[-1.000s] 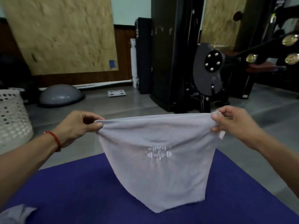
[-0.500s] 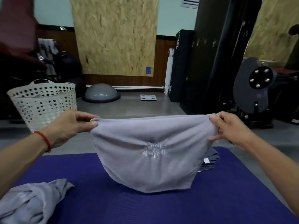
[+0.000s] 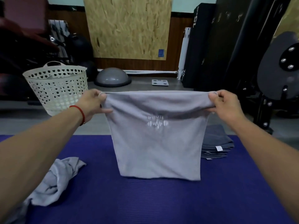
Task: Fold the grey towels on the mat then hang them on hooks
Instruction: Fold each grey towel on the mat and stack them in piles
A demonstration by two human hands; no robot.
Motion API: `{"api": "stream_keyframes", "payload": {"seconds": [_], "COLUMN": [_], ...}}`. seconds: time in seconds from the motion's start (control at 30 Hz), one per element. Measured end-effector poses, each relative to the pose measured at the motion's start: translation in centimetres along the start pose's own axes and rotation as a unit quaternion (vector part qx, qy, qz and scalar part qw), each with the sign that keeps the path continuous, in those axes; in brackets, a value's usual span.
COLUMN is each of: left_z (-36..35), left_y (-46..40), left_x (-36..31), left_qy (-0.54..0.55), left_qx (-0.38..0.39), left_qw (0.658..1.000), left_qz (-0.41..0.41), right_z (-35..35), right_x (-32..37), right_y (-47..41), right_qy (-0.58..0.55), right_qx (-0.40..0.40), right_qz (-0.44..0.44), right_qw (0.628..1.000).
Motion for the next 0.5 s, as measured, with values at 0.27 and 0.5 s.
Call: {"api": "stream_keyframes", "payload": {"seconds": [0.27, 0.5], "left_z": [1.8, 6.4], "left_y": [6.8, 17.8], "left_x": [3.7, 21.7], "left_qy": [0.025, -0.110], "left_qx": [0.058, 0.195], "left_qw": [0.996, 0.961], "left_qz": [-0.064, 0.159], "right_z": [2.1, -1.3], "right_x": [-3.9, -17.1], "right_y": [6.0, 18.9], "right_qy": [-0.040, 0.122], "right_qx": [0.052, 0.347], "right_qz": [-0.019, -0.081], "right_qw": [0.998, 0.926]}}
Point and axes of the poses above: each hand's wrist, its own y-axis away from the middle knuckle, its own z-axis out of the back of the hand, x = y × z, the point moved 4 cm from there along -y, towards the middle knuckle, and after that the axes turned 8 degrees about y, right-handed, at the moved point
